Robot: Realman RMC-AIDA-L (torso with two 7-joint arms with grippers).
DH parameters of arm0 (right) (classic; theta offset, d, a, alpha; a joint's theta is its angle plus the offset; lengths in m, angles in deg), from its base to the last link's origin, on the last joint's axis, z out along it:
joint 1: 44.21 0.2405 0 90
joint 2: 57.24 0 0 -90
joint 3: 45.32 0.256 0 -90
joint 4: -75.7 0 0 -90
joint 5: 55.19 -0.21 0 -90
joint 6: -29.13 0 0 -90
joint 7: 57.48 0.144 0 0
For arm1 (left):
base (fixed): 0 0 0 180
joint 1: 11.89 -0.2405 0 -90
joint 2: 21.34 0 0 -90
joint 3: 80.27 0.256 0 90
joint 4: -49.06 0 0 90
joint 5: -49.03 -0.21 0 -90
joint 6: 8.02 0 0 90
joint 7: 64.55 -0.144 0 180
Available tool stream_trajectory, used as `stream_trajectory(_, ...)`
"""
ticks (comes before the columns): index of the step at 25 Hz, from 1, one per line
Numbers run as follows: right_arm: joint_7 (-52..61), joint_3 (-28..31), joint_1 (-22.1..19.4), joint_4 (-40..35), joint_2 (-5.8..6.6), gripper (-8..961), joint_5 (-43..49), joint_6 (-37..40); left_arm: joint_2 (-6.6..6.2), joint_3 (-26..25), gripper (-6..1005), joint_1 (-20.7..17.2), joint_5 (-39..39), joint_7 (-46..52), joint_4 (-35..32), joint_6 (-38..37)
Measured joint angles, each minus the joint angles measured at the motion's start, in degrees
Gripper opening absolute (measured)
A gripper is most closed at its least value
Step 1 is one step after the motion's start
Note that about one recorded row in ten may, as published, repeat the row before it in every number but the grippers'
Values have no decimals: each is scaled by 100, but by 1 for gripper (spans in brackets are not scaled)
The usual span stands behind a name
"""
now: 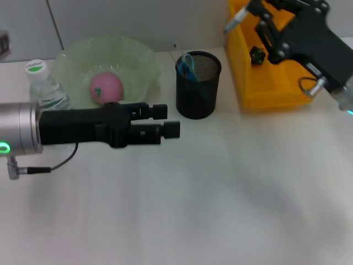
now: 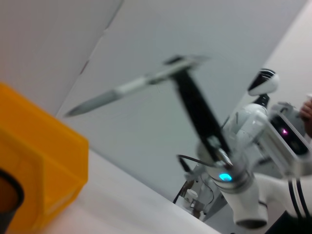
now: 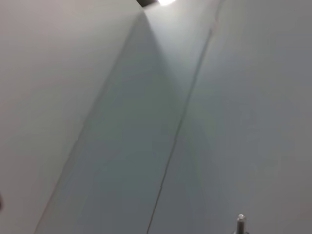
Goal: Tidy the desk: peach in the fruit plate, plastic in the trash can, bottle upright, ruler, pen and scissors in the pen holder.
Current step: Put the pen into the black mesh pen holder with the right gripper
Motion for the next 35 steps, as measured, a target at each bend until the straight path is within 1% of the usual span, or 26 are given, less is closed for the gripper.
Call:
stream_trajectory(1, 170, -16, 76, -4, 0, 220, 13, -166, 2, 16, 794, -39, 39, -274, 56, 2)
stream_trajectory(2, 304, -34, 133, -7, 0, 221, 26, -320, 2, 16, 794, -39, 39, -274, 56, 2)
stream_trajectory(3, 453, -63, 198, -7, -2, 221, 37, -501, 7, 18, 794, -113, 72, -811, 190, 5)
stream_trajectory(5, 669, -171, 313, -7, -6, 222, 37, -777, 9, 12, 794, -217, 89, -1390, 338, 27)
stream_trajectory(7, 856, -310, 414, 14, -14, 223, 32, -1051, 9, 12, 794, -217, 89, -1390, 338, 27)
stream_trajectory(8, 925, -360, 451, 28, -22, 224, 25, -1171, 12, 4, 794, -261, 99, -1614, 402, 56)
stream_trajectory(9, 976, -402, 483, 47, -32, 224, 17, -1280, 17, -12, 794, -333, 147, -2096, 588, 208)
stream_trajectory(11, 1016, -417, 517, 83, -50, 225, 11, -1455, 14, 2, 794, -346, 206, -2265, 708, 351)
stream_trajectory(13, 1016, -393, 549, 164, -56, 226, -18, -1599, 14, 2, 793, -346, 206, -2265, 708, 351)
stream_trajectory(14, 1016, -379, 564, 209, -56, 227, -45, -1674, 1, 18, 793, -353, 236, -2332, 767, 494)
stream_trajectory(23, 991, -424, 667, 338, -64, 231, -294, -2337, -15, 18, 787, -331, 213, -2291, 716, 541)
stream_trajectory(35, 985, -432, 832, 465, -61, 237, -277, -2829, -31, 23, 787, -275, 206, -2203, 645, 588)
